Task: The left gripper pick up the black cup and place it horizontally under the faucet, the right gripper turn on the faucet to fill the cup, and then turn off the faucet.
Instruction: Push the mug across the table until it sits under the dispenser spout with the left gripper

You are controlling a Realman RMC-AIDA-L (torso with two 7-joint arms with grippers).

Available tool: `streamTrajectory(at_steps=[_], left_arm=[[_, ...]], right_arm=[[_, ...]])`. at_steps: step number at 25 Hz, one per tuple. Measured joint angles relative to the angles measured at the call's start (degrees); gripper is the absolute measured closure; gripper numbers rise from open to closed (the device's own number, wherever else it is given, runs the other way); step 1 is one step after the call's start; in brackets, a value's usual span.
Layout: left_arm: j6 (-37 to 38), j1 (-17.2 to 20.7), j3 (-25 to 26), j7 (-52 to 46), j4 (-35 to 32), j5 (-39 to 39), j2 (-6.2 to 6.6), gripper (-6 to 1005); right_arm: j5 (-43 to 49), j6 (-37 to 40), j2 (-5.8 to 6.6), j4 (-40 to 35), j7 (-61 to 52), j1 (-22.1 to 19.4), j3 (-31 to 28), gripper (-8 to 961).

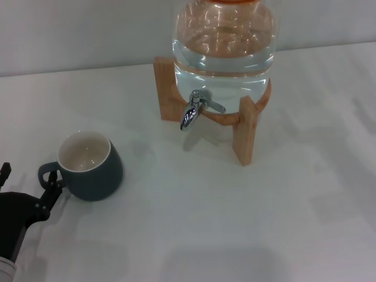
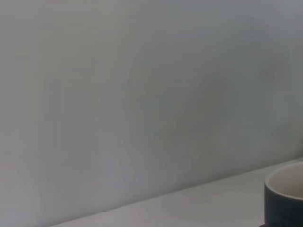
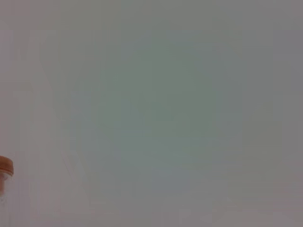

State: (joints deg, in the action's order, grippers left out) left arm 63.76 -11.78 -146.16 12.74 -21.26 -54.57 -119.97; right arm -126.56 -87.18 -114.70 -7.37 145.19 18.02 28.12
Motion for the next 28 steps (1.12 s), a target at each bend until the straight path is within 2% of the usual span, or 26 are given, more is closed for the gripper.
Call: streamTrajectory(at_steps=[10, 15, 18, 24, 28], left_arm=[[-0.86, -0.17, -0.15, 0.01, 0.00, 0.76, 0.14, 124], [-0.92, -0.27, -0.19, 0.01, 0.01, 0.88, 0.18, 243], [-0.99, -0.37, -0.24, 0.01, 0.09, 1.18, 0.18, 476], [-1.14, -0.93, -0.59, 0.00, 0.69, 1.47, 0.18, 681], [-1.69, -1.49, -0.70, 0.01, 0.82, 1.33, 0.18, 852]], right_arm=[[0.00, 0.00, 0.00, -0.02, 0.00, 0.21, 0.00, 113], [0.00, 0.00, 0.00, -0.02, 0.00, 0.27, 0.00, 113], [0.00, 0.00, 0.00, -0.02, 0.00, 0.31, 0.00, 113], [0.00, 0.34, 0.00, -0.02, 0.00, 0.52, 0.00, 113], [0.00, 0.52, 0.00, -0.01, 0.00, 0.54, 0.00, 113]])
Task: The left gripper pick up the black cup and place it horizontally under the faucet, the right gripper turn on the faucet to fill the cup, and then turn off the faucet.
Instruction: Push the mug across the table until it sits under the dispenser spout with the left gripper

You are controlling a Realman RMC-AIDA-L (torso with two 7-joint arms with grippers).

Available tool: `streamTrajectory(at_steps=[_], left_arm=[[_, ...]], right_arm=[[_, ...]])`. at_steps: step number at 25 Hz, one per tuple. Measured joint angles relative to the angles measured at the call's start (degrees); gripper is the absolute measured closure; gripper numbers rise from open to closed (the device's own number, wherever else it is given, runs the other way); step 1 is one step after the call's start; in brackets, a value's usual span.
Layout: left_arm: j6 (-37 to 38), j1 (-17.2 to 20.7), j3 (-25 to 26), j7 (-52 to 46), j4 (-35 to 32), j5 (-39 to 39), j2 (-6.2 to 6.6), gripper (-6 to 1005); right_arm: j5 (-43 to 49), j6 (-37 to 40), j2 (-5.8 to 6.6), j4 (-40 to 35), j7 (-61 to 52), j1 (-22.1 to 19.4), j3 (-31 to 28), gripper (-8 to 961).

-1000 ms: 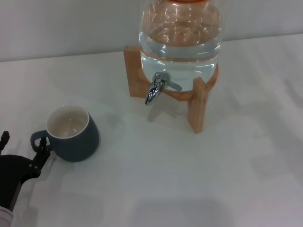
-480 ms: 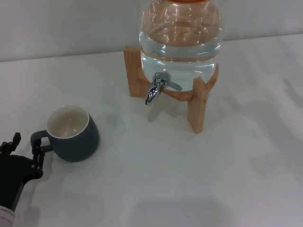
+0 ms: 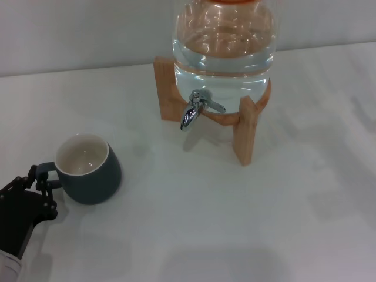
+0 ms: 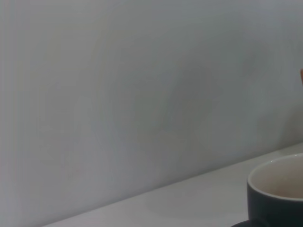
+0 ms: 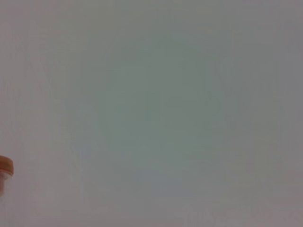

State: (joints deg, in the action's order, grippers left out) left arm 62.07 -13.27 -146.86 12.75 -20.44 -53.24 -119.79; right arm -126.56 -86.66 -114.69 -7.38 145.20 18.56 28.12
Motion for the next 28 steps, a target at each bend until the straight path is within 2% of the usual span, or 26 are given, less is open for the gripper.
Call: streamTrajectory(at_steps=[1, 15, 28], left_arm=[[-0.02, -0.05, 0.00, 0.00, 0.07, 0.00, 0.00, 895], [-0.05, -1.03, -0.05, -0.07, 0.21, -0.05, 0.00, 900], [-0.08, -4.71, -0.12, -0.10, -0.03, 2.33, 0.08, 900]], right_arm=[[0.00, 0.02, 0.00, 0.00, 0.00, 0.00, 0.00, 113], [0.00, 0.27, 0.00, -0.18, 0.00, 0.10, 0.01, 113], [0.00, 0.27, 0.00, -0.18, 0.00, 0.16, 0.09, 113]])
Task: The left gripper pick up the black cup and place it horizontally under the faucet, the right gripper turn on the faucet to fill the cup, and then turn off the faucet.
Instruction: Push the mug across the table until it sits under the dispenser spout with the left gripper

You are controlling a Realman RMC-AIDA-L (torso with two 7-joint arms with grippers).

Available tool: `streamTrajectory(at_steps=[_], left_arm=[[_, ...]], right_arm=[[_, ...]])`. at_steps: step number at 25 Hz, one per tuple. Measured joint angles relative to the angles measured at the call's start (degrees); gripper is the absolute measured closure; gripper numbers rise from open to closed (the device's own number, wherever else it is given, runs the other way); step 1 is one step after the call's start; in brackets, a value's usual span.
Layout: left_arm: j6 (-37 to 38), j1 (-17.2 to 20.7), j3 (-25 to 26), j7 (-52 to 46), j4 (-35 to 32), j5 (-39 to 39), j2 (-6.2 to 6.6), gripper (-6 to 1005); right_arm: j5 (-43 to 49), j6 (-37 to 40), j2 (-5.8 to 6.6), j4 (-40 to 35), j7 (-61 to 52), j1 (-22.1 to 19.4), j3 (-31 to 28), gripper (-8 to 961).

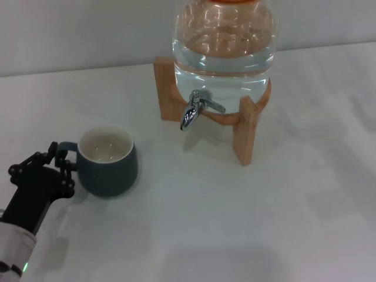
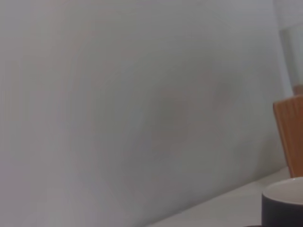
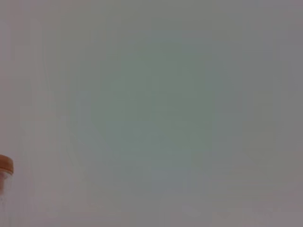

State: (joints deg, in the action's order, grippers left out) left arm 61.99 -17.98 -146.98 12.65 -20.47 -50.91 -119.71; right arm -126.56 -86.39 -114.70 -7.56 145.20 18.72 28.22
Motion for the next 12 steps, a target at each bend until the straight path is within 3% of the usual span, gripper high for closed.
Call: streamTrajectory(at_steps=[12], left_arm=[[-1.58, -4.02, -1.26, -0.69, 0.47, 0.70, 0.00, 900]], right_arm=[[0.00, 0.00, 0.00, 0.00, 0.00, 0.44, 0.00, 113]])
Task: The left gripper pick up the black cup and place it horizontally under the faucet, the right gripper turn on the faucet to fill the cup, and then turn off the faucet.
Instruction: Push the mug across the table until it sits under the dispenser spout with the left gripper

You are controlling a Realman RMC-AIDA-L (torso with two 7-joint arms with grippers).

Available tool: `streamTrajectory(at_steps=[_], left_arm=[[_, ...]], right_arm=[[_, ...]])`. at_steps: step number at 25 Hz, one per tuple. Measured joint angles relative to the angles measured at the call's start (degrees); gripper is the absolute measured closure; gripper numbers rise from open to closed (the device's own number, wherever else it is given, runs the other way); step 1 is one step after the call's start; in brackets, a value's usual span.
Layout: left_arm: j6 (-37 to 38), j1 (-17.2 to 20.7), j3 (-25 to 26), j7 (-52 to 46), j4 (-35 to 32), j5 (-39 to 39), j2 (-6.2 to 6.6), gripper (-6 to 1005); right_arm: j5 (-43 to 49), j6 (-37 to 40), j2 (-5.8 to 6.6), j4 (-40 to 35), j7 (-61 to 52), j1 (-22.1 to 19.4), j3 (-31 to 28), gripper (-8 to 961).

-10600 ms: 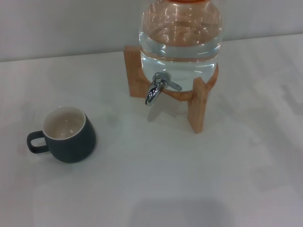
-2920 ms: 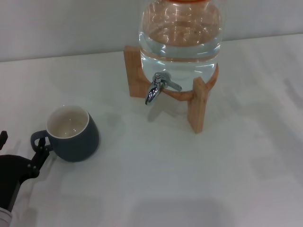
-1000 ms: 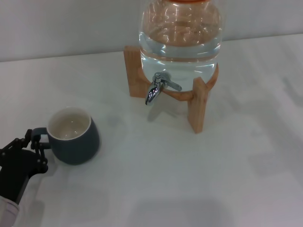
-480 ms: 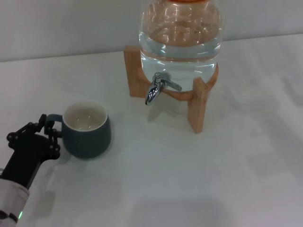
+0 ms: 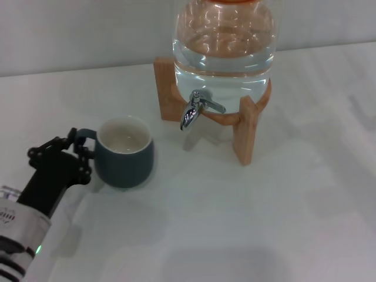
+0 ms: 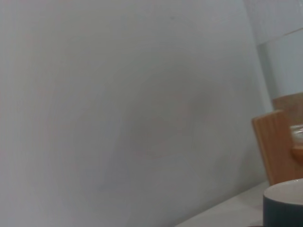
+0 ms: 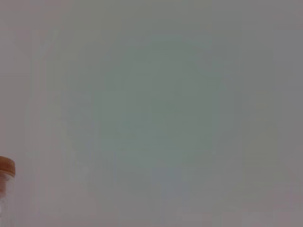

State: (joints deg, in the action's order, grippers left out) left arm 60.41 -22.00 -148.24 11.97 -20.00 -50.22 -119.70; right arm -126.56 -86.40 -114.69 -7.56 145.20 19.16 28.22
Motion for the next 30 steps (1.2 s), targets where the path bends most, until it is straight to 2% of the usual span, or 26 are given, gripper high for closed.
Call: streamTrajectory(at_steps=[9, 30], left_arm=[[-3.68, -3.51, -3.02, -1.05, -0.20, 0.10, -0.13, 900], [-6.83, -7.21, -5.48, -1.51, -0.39, 0.60, -0.25, 901]], right_arm=[[0.00, 0.00, 0.00, 0.00, 0.14, 0.29, 0.00, 113], [0.00, 2.07, 0.18, -0.01, 0.51, 1.58, 0.00, 113]])
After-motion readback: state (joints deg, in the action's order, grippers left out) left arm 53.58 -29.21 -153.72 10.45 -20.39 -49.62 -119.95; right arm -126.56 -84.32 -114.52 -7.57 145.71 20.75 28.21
